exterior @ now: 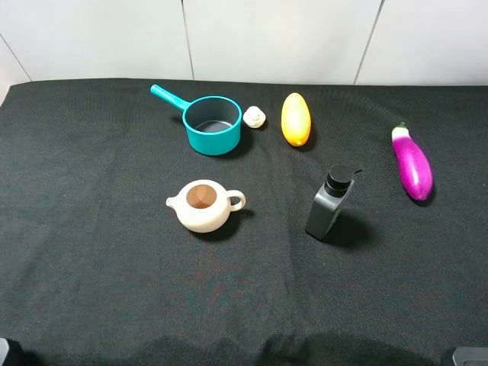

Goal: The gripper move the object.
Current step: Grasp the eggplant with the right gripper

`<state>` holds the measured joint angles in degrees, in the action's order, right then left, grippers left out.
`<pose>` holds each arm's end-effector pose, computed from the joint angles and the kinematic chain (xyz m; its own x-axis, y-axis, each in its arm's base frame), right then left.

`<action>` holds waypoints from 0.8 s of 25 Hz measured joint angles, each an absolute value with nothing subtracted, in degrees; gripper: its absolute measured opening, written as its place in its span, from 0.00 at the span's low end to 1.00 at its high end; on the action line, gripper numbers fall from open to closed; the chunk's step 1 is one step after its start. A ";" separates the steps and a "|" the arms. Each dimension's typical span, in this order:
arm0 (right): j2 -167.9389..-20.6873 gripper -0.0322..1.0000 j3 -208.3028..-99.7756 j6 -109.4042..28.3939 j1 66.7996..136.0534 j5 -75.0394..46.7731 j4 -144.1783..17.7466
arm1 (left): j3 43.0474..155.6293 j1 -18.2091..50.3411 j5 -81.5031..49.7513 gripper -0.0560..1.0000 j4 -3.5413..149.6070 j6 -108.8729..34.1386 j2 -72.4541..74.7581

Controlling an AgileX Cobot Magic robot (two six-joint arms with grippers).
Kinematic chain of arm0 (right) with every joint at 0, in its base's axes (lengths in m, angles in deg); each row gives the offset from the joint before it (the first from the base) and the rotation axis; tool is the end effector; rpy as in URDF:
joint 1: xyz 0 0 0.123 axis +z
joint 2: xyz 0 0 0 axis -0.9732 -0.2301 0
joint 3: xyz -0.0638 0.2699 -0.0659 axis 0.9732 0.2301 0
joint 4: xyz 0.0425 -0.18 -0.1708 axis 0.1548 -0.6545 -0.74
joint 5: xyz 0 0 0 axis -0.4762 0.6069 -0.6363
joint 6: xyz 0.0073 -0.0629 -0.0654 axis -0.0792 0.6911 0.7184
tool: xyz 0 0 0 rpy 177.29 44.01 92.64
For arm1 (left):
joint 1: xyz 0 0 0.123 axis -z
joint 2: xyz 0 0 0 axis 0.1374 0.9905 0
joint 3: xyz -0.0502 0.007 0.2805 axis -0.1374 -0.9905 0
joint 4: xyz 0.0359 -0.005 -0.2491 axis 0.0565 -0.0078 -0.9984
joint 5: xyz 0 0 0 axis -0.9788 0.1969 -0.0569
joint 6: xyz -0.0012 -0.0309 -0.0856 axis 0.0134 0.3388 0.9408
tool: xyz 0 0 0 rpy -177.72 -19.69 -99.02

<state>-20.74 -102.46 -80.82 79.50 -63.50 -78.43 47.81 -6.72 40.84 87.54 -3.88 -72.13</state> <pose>-0.0041 -0.0101 0.2806 -0.3882 0.2153 -0.8961 0.1458 0.9744 0.1710 -0.0039 0.0015 0.2746 -0.4596 0.0280 -0.8877 0.0154 0.9996 0.0235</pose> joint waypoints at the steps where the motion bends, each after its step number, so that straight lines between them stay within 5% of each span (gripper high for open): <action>1: -20.74 0.70 -102.57 -80.82 79.50 -63.41 -78.49 | 47.81 -6.72 40.84 0.78 87.54 -3.88 -72.13; 20: -54.89 0.70 -115.61 -74.46 79.50 -60.79 -73.07 | 47.81 -6.72 40.84 0.78 87.54 -3.88 -72.13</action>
<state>-54.89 -115.61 -74.46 79.50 -60.79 -73.07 47.81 -6.72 40.84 87.54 -3.88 -72.13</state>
